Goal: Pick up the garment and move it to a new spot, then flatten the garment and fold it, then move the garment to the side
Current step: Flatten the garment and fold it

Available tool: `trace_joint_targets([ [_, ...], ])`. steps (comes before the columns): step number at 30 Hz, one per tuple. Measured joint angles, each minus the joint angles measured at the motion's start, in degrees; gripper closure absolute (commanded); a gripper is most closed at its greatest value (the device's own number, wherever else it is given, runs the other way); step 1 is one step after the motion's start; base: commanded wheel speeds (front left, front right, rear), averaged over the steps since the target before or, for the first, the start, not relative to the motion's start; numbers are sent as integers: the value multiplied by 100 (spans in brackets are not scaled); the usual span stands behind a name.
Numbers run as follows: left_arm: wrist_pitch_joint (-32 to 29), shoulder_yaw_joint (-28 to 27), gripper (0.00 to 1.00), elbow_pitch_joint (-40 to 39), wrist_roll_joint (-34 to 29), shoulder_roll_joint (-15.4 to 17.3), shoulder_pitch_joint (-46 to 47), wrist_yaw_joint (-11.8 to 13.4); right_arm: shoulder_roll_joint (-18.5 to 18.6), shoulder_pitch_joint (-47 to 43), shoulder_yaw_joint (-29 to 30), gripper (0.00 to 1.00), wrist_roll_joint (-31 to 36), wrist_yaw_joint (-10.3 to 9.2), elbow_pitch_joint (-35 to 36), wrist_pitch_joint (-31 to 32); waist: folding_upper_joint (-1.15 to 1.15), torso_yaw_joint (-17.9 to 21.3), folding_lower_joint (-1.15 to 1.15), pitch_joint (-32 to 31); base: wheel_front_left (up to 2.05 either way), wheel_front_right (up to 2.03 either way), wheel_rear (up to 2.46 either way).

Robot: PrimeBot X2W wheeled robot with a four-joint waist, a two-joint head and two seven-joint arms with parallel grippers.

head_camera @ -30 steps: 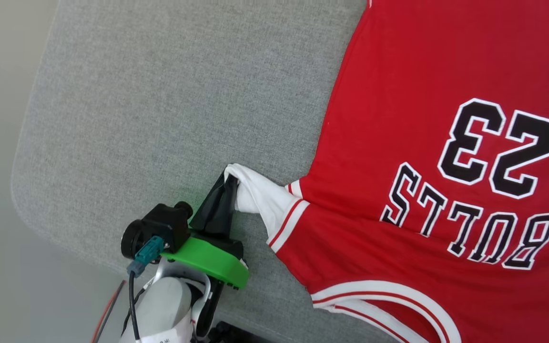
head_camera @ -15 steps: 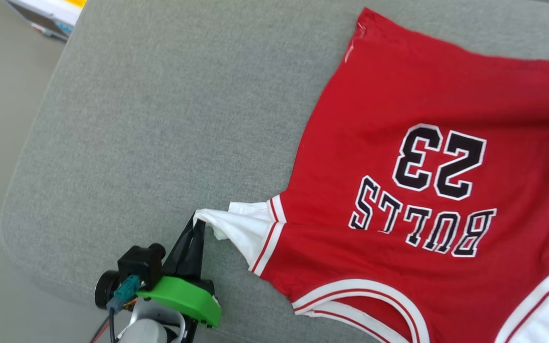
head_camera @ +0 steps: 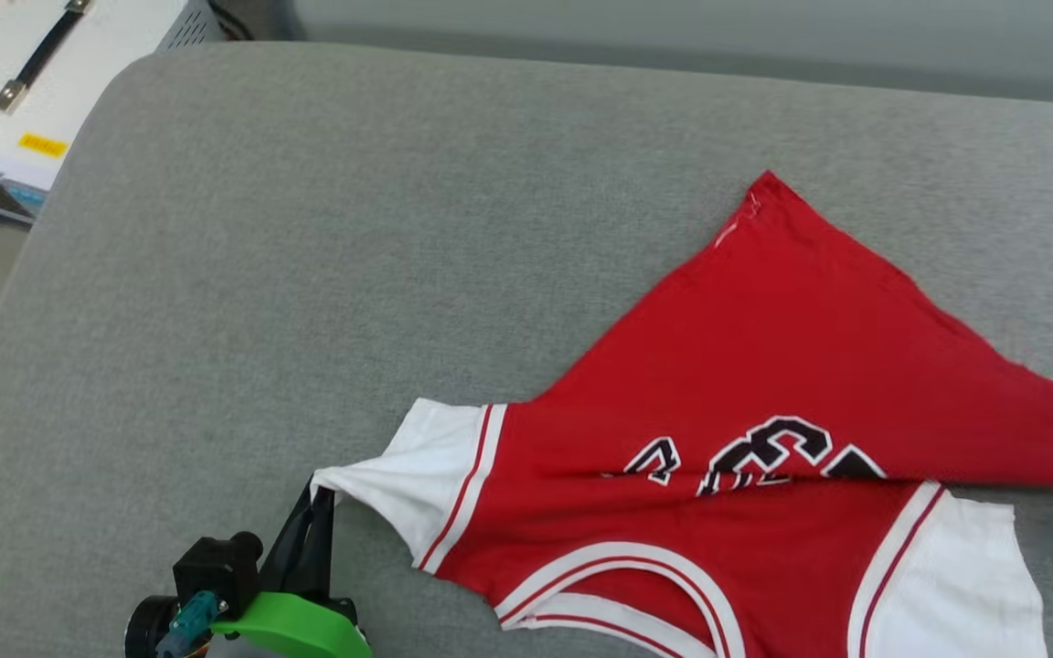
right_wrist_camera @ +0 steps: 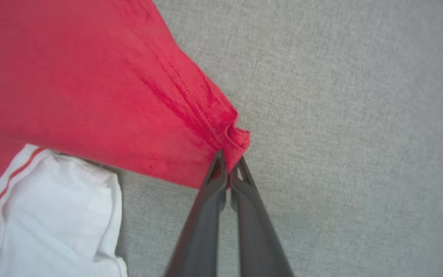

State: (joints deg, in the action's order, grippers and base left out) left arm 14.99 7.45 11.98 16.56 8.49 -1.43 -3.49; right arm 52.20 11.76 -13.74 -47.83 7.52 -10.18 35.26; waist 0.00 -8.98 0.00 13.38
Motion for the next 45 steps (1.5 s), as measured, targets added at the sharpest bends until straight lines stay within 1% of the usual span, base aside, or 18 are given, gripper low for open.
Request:
trace_joint_targets([
  [3, -43, -7, 100, -24, 15, 42, -62, 15, -151, -700, 129, 100, -62, 0, 7, -60, 0, 153, 0, -144, 0, 0, 0],
  [8, -93, -13, 100, -48, 29, 82, -141, 31, -513, -1721, 416, 100, -144, 0, 32, -127, 0, 369, 0, -338, 0, 0, 0],
  [12, -104, -15, 100, -53, 51, 124, -188, 65, -833, -2167, 502, 100, -130, 0, 40, -208, 0, 490, 0, -444, 0, 0, 0],
  [17, -144, -18, 100, -58, 59, 187, -237, 73, -1081, -2319, 589, 100, -38, 0, 115, -241, 0, 589, 0, -526, 0, 0, 0],
  [18, -144, -19, 100, -63, 65, 199, -241, 73, -1126, -2316, 653, 0, 1, 0, 137, -287, 0, 604, 0, -542, 0, 0, 0],
  [23, -151, -1, 100, -89, 66, 232, -266, 73, -1228, -2253, 1031, 0, 136, 0, 457, -570, 0, 615, 0, -615, 0, 0, 0],
  [27, -153, 43, 100, -158, 66, 234, -266, 89, -1199, -1928, 1423, 0, 240, 0, 933, -730, 0, 557, 0, -611, 0, 0, 0],
  [31, -169, 107, 100, -242, 65, 234, -264, 105, -1079, -1443, 1571, 0, 367, 0, 1472, -615, 0, 486, 0, -541, 0, 0, 0],
  [34, -177, 158, 100, -308, 64, 234, -252, 105, -992, -893, 1615, 0, 480, -1, 1742, -399, 0, 400, 0, -477, 0, 0, 0],
  [38, -178, 189, 100, -391, 63, 222, -187, 121, -837, -27, 1237, 0, 538, 0, 1901, 85, 0, 291, 0, -318, 0, 0, 0],
  [41, -166, 265, 100, -457, 52, 186, -82, 121, -717, 593, 720, 0, 579, -1, 1872, 545, 0, 195, 0, -180, 0, 0, 0],
  [45, -142, 361, 100, -482, 43, 94, 87, 120, -594, 1384, -79, 0, 591, 0, 1624, 1213, 0, 50, 0, 32, 0, 0, 0],
])
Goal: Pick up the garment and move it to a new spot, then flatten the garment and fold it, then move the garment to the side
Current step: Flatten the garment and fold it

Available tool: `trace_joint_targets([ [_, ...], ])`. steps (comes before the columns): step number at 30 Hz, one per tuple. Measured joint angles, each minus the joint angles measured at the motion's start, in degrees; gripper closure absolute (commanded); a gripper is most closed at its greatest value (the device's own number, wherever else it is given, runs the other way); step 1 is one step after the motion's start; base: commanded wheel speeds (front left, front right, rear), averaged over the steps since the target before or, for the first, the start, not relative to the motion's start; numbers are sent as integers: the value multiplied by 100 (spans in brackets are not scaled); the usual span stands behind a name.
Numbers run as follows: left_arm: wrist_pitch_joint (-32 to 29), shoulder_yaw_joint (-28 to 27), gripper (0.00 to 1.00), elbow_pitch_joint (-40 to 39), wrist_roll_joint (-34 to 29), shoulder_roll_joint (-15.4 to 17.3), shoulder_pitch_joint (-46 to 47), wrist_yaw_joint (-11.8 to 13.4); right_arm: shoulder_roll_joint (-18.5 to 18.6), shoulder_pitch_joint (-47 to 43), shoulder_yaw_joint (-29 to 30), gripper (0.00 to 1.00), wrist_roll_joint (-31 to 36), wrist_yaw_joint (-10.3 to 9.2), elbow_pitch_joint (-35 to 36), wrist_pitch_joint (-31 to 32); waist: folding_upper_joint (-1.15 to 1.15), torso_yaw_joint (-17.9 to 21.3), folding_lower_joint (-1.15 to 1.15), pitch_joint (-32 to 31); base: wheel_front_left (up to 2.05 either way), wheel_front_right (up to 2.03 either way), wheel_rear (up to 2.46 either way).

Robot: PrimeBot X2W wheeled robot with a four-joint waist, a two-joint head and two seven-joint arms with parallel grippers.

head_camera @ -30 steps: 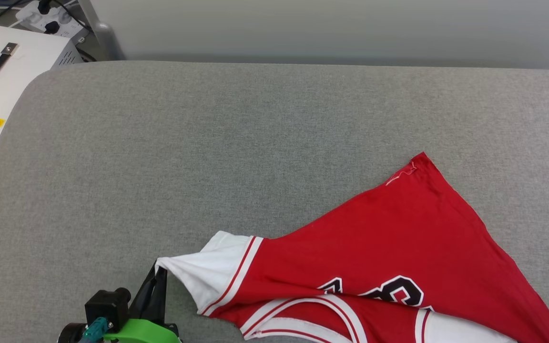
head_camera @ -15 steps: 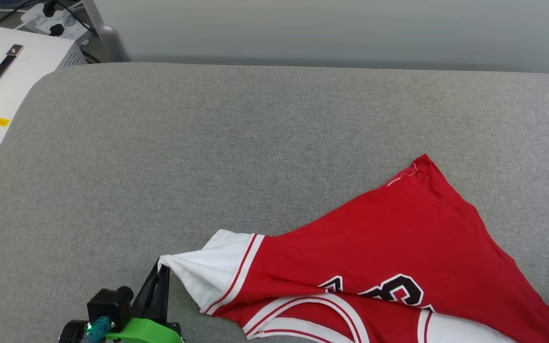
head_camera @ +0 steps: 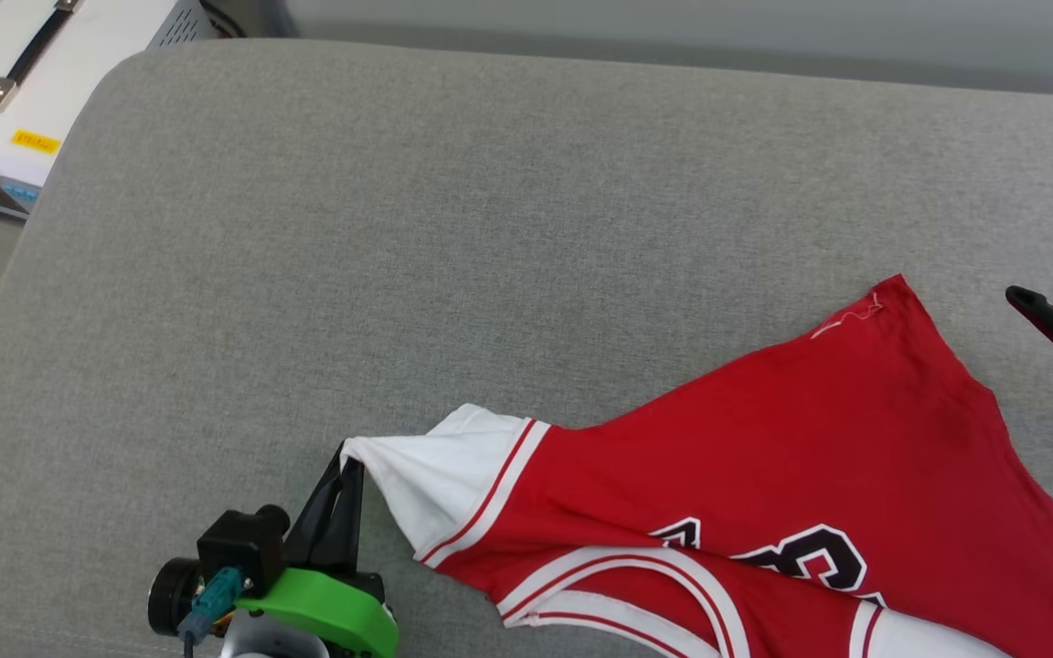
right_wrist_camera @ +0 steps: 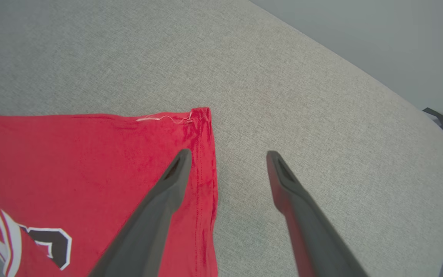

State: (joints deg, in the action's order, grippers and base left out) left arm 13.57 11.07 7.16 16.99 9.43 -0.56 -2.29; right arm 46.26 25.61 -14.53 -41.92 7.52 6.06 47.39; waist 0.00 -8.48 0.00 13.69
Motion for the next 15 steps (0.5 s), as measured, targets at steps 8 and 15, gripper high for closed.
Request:
trace_joint_targets([
  [8, 58, 172, 100, 69, -37, -177, 404, -53, -9, 1238, -1251, 0, 83, 0, -896, 712, 0, -320, -1, 462, 0, 0, 0],
  [15, 102, 271, 100, 172, -41, -302, 614, -109, -77, 1633, -1933, 0, 193, 0, -1840, 611, 0, -604, -1, 812, 0, 0, 0],
])
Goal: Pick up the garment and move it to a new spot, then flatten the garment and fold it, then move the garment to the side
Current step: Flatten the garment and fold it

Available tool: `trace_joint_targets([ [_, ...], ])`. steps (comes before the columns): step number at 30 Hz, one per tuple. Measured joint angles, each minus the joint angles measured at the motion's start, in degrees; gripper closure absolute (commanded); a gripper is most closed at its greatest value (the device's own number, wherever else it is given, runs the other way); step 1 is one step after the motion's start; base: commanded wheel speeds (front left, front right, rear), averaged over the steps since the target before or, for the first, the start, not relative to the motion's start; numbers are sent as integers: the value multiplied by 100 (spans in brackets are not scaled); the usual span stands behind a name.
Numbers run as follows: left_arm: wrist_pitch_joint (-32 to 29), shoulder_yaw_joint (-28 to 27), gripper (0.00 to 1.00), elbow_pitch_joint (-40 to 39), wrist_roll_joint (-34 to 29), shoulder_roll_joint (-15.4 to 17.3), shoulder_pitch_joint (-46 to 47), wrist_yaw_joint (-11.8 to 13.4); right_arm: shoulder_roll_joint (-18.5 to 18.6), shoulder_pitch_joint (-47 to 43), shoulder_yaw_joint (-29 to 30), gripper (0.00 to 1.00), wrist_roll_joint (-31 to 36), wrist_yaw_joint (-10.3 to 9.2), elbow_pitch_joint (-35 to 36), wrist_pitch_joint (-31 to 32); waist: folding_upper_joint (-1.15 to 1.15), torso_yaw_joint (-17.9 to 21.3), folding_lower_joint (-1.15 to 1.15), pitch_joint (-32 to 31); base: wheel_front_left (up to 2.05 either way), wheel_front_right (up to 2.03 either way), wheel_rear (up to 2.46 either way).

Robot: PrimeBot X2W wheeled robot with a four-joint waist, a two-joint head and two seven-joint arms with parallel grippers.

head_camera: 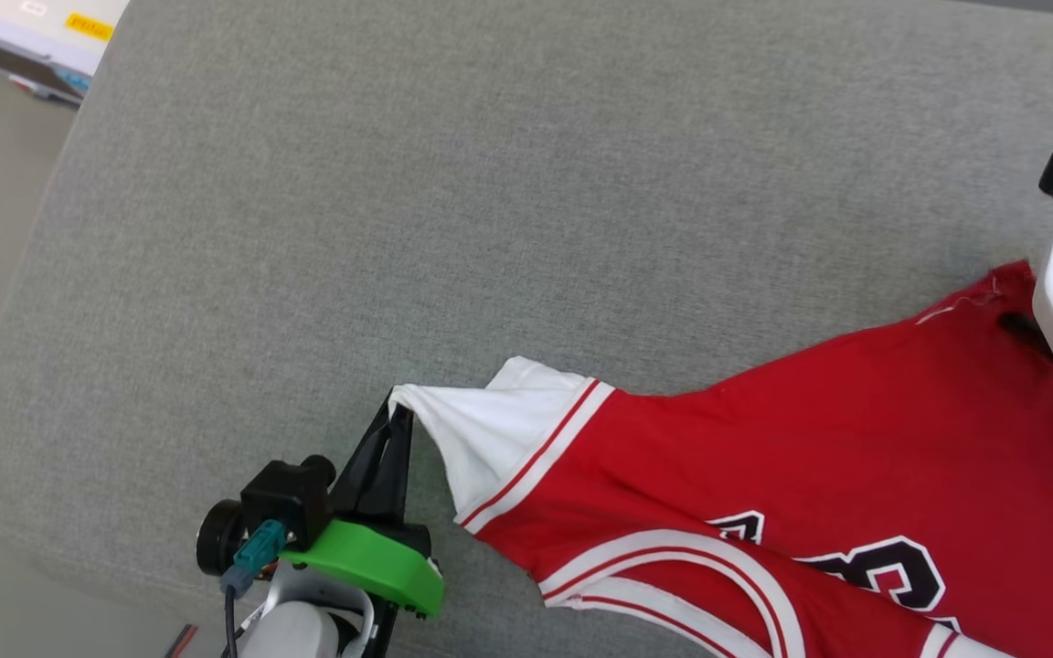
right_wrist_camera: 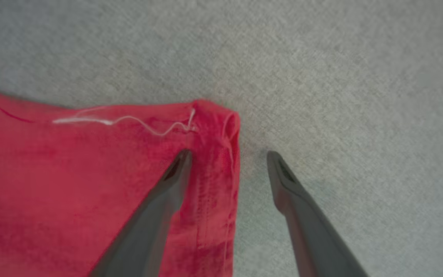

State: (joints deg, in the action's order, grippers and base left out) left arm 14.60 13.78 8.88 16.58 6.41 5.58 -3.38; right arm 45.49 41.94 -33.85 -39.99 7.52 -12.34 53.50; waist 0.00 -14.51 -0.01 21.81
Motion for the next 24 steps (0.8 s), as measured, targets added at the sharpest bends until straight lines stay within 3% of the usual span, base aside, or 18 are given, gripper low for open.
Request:
trace_joint_targets([
  [7, 2, 12, 100, 64, -47, -80, 106, -43, 96, 205, -468, 0, -86, -2, -474, -344, 0, -222, 0, 246, 0, 0, 0],
  [8, 4, -34, 100, 82, -52, -93, 106, -46, 142, 289, -661, 76, -194, -2, -539, -464, 0, -247, 0, 266, 0, 0, 0],
  [9, 4, -47, 100, 88, -58, -100, 105, -48, 147, 303, -712, 100, -219, -2, -558, -509, 0, -242, 1, 255, 0, 0, 0],
  [18, 5, -179, 100, 142, -151, -82, 74, -92, -105, 335, -961, 100, -498, -2, -935, -1506, 0, -70, 0, -112, 0, 0, 0],
  [24, 5, -282, 100, 65, -201, 101, 3, -99, -134, 210, -898, 100, -753, -2, -861, -2372, 0, 82, 0, -526, 0, 0, 0],
])
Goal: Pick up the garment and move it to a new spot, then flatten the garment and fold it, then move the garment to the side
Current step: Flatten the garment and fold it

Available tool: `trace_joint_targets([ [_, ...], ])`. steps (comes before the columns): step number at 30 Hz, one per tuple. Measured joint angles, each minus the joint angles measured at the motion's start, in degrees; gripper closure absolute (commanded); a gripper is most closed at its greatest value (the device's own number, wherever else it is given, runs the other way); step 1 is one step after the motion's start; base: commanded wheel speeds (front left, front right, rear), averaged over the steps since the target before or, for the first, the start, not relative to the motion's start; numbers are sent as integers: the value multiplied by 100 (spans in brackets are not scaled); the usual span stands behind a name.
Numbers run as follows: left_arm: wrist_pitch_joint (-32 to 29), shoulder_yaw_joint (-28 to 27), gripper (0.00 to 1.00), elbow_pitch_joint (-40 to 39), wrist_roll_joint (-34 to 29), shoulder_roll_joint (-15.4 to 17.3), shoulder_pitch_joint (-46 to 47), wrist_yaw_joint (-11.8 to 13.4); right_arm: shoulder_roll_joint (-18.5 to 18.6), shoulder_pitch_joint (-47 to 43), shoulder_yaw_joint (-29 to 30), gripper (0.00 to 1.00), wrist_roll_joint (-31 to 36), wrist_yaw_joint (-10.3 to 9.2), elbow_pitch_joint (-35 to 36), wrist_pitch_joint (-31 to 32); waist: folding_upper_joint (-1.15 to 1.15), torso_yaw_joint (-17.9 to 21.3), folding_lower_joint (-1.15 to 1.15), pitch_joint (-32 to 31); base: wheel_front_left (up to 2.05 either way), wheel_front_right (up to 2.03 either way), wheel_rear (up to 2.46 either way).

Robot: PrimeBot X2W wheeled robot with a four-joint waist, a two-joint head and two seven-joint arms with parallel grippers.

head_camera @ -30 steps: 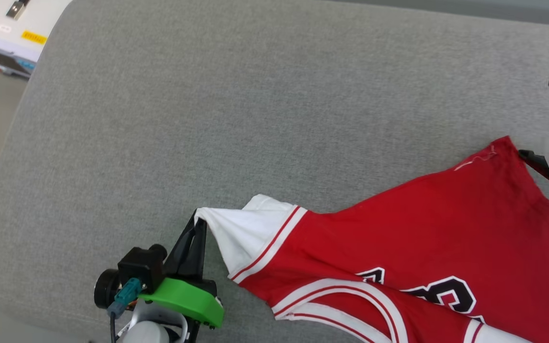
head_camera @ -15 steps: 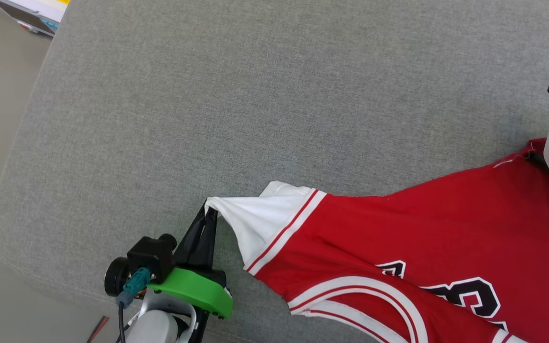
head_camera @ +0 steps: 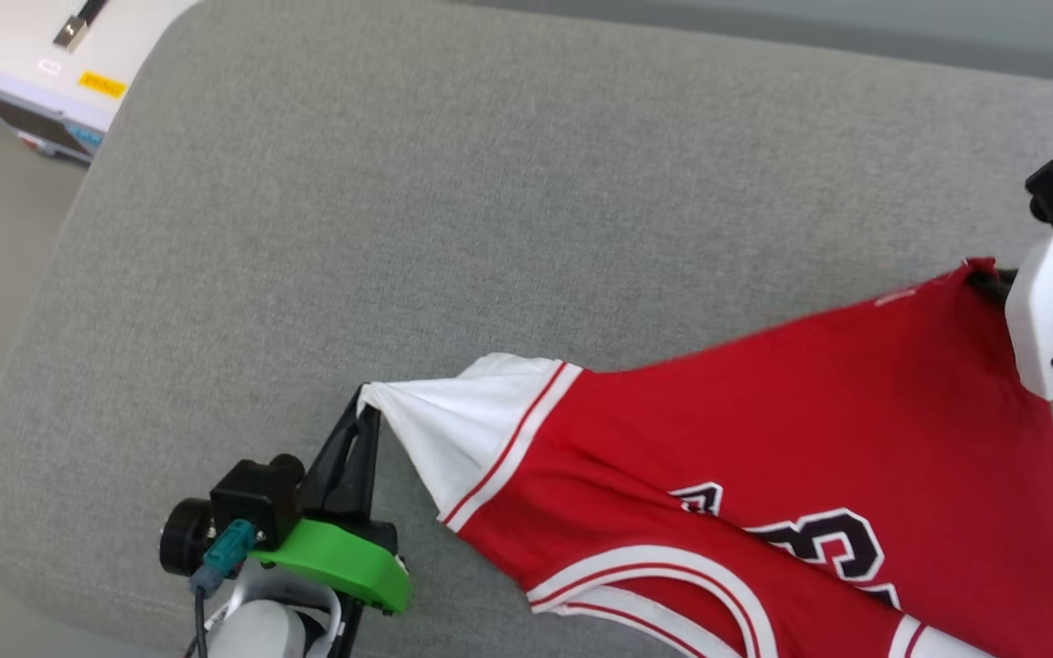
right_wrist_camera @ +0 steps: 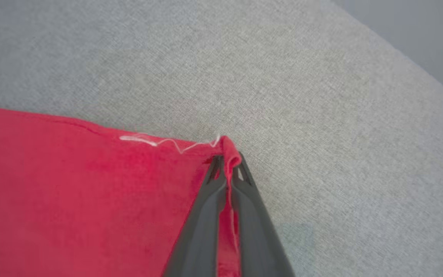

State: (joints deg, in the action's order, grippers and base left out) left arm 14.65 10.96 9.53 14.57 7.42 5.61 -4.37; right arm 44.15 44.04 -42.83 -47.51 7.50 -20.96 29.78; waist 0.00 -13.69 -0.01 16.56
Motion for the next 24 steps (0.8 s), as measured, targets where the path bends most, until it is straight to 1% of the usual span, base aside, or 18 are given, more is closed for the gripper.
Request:
trace_joint_targets([
  [5, 0, -134, 100, -263, -48, 157, 33, 15, 11, -163, 365, 100, -346, 1, 166, -776, 0, 144, 0, -350, 0, 0, 0],
  [10, -68, -270, 100, -606, -46, 282, 427, 60, -1, -296, 602, 100, -310, 1, 357, -1312, 0, 371, 0, -612, 0, 0, 0],
  [14, -243, -315, 100, -872, -47, 403, 1012, 57, -93, -292, 1004, 100, -177, 1, 520, -1694, 0, 564, 0, -753, 0, 0, 0],
  [19, -514, -318, 100, -1172, -46, 542, 1890, 2, -320, -203, 1584, 100, 163, 1, 693, -1974, 0, 786, 0, -844, 0, 0, 0],
  [24, -766, -270, 100, -1314, -48, 704, 2904, -78, -577, 40, 2139, 100, 483, 1, 944, -1969, 0, 950, 1, -769, 0, 0, 0],
])
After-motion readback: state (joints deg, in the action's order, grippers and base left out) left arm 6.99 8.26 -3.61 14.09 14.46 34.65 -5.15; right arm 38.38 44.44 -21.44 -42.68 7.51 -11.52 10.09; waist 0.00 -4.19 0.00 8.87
